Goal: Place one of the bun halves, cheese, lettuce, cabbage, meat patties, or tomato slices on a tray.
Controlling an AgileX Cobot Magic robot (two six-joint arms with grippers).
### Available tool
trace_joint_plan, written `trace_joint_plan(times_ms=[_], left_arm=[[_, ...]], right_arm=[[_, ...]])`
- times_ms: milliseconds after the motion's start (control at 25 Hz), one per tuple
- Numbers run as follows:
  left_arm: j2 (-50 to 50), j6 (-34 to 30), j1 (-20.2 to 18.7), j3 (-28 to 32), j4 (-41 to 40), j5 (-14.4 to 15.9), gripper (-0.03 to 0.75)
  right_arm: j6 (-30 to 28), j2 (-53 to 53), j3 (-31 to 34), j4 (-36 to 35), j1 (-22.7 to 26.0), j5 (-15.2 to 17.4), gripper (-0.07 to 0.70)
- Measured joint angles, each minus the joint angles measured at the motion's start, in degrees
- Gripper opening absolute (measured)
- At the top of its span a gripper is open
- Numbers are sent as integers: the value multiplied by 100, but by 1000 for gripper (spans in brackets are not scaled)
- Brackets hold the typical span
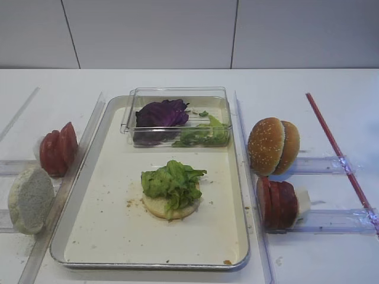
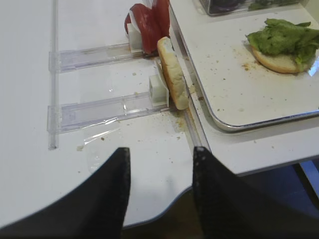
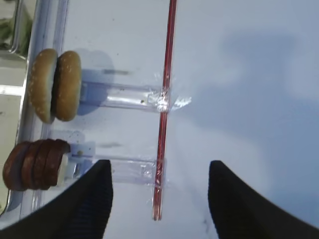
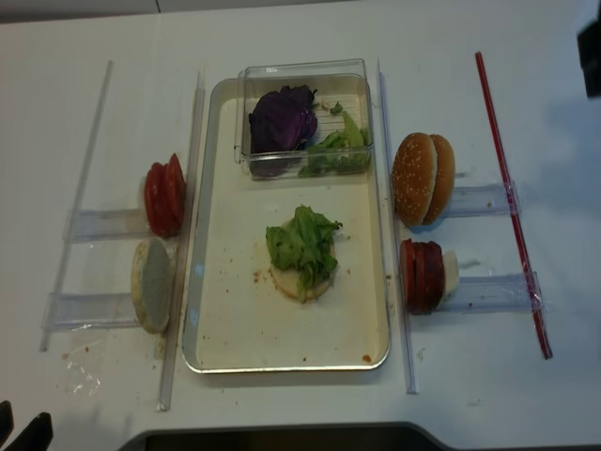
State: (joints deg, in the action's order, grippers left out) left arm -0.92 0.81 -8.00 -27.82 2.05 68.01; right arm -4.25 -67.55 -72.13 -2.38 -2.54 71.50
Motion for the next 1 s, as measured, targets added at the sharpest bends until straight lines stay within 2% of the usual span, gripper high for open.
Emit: trace_joint_plan(times_ms=[160,440,640,1000], left_arm=[[0,0,0,0,0,0,284],[0,0,0,0,0,0,285],[0,0,0,0,0,0,285],[0,0,0,0,0,0,285]], right_arm=[[130,895,847,-268,0,38,454],[-151,2197,2019,-366,0,48,454],[-201,3338,2706,-263,0,61,454],[-224,5510,3570,-149,0,148,454]])
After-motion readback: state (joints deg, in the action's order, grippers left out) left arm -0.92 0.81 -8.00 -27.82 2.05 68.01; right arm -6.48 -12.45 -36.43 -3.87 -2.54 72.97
